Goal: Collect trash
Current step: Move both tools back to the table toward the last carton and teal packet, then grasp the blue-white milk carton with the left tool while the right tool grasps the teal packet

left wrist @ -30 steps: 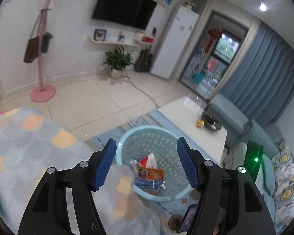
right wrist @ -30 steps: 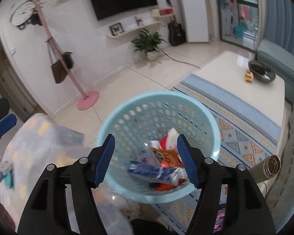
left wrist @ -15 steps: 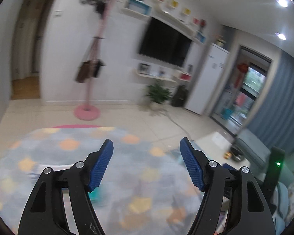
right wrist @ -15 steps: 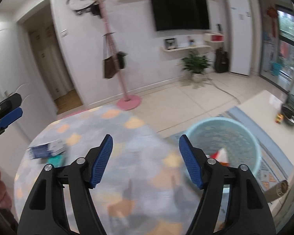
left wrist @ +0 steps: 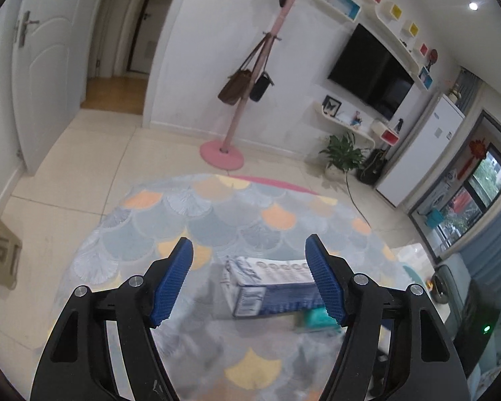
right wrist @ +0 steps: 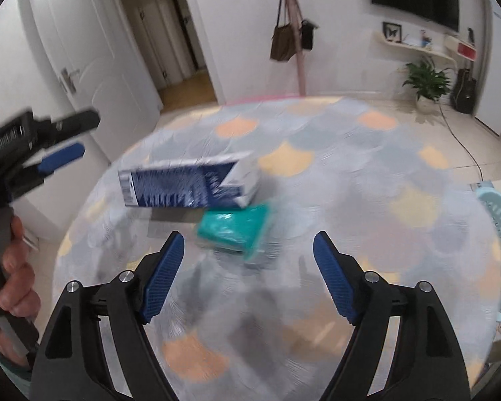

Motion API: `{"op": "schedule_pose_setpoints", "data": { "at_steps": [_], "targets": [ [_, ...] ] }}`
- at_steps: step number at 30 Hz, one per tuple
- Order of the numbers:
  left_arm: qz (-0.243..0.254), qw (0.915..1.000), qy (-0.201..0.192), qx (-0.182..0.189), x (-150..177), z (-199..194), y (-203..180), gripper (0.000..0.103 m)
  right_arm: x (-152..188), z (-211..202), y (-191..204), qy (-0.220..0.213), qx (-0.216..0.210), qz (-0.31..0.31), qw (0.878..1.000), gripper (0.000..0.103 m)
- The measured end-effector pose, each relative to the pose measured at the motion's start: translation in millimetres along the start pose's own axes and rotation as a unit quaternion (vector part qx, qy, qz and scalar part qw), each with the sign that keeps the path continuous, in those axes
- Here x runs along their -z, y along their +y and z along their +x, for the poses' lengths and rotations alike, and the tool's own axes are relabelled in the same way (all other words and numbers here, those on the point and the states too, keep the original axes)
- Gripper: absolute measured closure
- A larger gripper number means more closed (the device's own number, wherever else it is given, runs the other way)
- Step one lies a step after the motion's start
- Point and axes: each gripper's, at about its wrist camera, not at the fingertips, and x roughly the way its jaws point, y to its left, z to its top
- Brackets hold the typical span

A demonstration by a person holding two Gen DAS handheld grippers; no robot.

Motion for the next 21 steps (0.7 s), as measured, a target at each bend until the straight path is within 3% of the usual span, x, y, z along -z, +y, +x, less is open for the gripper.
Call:
{"op": "schedule_pose_setpoints", "data": {
  "at_steps": [6,9,12,21],
  "targets": [
    [0.005,0.9995,0.028,0.012,-5.9,33.6,10.9,0.036,-0.6,32.5,4.1,0.024,0.005,0.017,1.0,0.027],
    [0.005,0.9988,0.045,0.02,-7.3,52.0,8.8,0.041,-1.4,38.0,2.8,0.019,0.007,0.02,1.0,0.028],
    [0.006,0.9972,0.069,0.028,-0.3,66.5,10.1,0.048,1.9,35.4,6.0,0.018,0.019,-0.006,1.0,0.053],
    [0.007,0.9891,0.124,0.079,37.7,62.1,-6.0,0.051,23.5,0.4,-52.8,0.01,0.041,0.039,0.998,0.054]
  ]
}}
